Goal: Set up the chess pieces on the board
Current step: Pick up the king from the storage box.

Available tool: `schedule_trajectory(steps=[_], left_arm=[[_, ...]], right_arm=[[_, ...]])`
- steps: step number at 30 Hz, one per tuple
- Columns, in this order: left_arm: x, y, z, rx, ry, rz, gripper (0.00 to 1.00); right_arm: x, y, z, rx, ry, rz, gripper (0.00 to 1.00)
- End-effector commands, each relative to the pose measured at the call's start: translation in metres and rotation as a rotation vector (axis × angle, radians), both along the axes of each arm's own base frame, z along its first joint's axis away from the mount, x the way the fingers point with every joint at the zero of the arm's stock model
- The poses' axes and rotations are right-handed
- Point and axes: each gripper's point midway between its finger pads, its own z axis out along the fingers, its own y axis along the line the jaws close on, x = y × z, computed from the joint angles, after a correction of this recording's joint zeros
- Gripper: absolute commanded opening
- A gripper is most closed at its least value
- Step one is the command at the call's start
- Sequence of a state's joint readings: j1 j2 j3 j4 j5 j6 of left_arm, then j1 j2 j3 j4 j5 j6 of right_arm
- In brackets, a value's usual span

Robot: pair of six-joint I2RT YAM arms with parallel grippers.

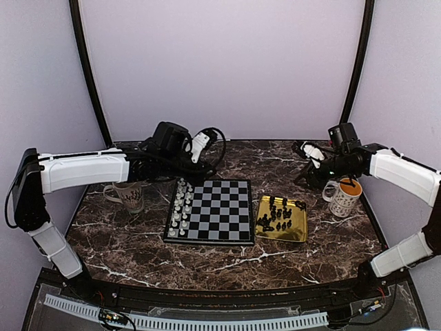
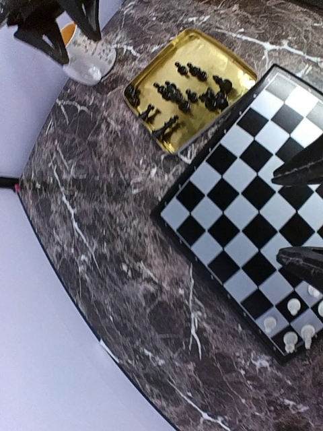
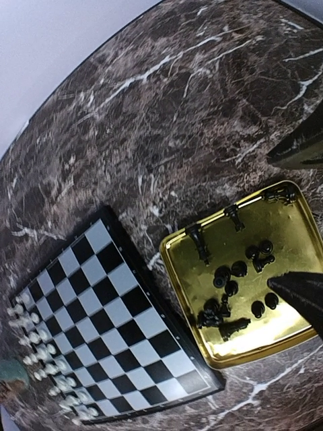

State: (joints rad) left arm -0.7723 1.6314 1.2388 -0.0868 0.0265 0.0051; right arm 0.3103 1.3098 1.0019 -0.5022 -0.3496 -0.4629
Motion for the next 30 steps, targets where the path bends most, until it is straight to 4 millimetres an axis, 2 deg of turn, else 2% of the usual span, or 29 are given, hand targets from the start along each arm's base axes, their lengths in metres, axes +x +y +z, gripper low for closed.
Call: schedule_trajectory(steps=[1, 5, 10, 11, 15, 23, 30], left_arm=[[-0.035, -0.036, -0.006, -0.015, 0.098, -0.135, 0.35], [-0.051, -0.048, -0.015, -0.001, 0.163, -0.158, 0.4], [-0.066, -0.048, -0.028, -0.051, 0.271, -0.135, 0.43], [-0.067, -0.047, -0.029, -0.056, 0.283, -0.129, 0.43], [-0.072, -0.042, -0.03, -0.079, 0.299, -0.101, 0.4], [-0.075, -0.036, -0.038, -0.086, 0.314, -0.072, 0.41], [-0.078, -0.033, -0.043, -0.073, 0.326, -0.071, 0.42]], right_arm=[[-0.014, 0.024, -0.024, -0.002, 0.096, 0.16, 0.47], [-0.014, 0.04, -0.035, -0.065, 0.133, 0.214, 0.43], [-0.02, 0.055, -0.053, -0.123, 0.194, 0.249, 0.43], [-0.015, 0.058, -0.048, -0.127, 0.184, 0.247, 0.43], [-0.014, 0.064, -0.069, -0.19, 0.263, 0.247, 0.36], [-0.013, 0.067, -0.089, -0.257, 0.302, 0.236, 0.37], [-0.012, 0.072, -0.101, -0.276, 0.348, 0.236, 0.33]])
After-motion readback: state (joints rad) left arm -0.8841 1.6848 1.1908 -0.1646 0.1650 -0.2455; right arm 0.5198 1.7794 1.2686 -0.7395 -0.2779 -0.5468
